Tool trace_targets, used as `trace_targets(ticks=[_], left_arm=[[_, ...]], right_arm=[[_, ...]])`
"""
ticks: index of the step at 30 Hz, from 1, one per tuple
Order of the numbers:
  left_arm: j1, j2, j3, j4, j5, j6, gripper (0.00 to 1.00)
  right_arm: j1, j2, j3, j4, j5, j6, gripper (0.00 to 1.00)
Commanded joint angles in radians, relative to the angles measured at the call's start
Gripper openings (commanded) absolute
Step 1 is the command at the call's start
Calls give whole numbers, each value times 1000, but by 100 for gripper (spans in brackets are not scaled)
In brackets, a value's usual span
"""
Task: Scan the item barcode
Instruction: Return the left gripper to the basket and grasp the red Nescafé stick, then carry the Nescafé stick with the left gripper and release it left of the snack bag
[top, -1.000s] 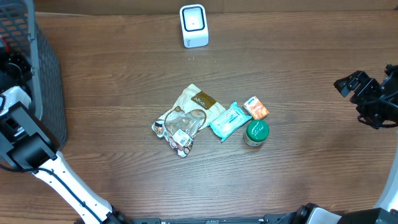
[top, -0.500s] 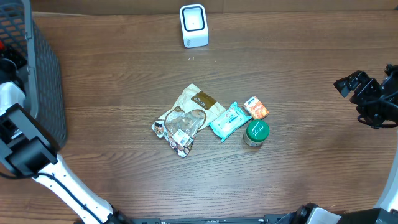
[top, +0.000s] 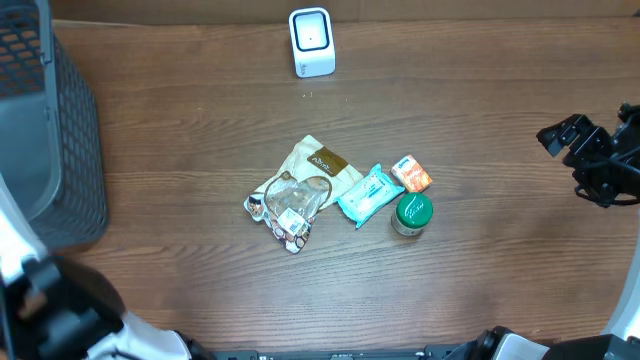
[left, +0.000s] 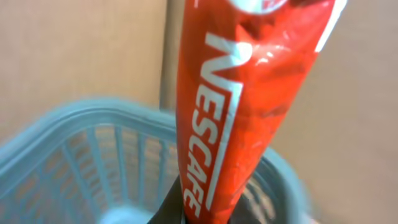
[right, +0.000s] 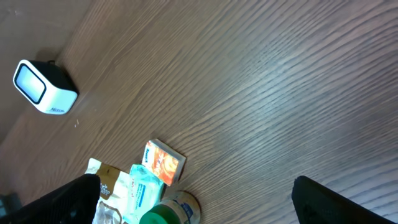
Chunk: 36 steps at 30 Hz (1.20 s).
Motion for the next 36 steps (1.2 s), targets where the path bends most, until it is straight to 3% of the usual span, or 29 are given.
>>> trace_targets(ticks=[1, 4, 9, 14, 21, 24, 28, 29, 31, 32, 36], left_arm=[[-53, -210, 12, -223, 1, -66, 4], [-137, -325, 11, -517, 0, -110, 4], [-308, -377, 10, -881, -4, -119, 4], [-506, -357, -90, -1062, -73, -119, 4], [-713, -355, -430, -932, -60, -135, 4], [-752, -355, -561, -822, 38, -134, 4], [-768, -355, -716, -640, 272, -91, 4], [-768, -355, -737, -611, 316, -77, 9], [-766, -355, -763, -581, 349, -70, 53], [-765, -355, -763, -583, 349, -71, 66], [-762, -363, -726, -617, 340, -70, 73]], right_arm=[[-3, 0, 21, 4, 0, 6, 100], [-3, 0, 21, 4, 0, 6, 100], [-3, 0, 21, 4, 0, 6, 100], [-3, 0, 21, 3, 0, 6, 100], [-3, 0, 21, 3, 0, 6, 100], [-3, 0, 21, 4, 0, 6, 100], [-3, 0, 21, 4, 0, 6, 100], [-3, 0, 21, 4, 0, 6, 100], [-3, 0, 21, 4, 0, 6, 100], [-3, 0, 21, 4, 0, 6, 100], [-3, 0, 21, 4, 0, 6, 100]])
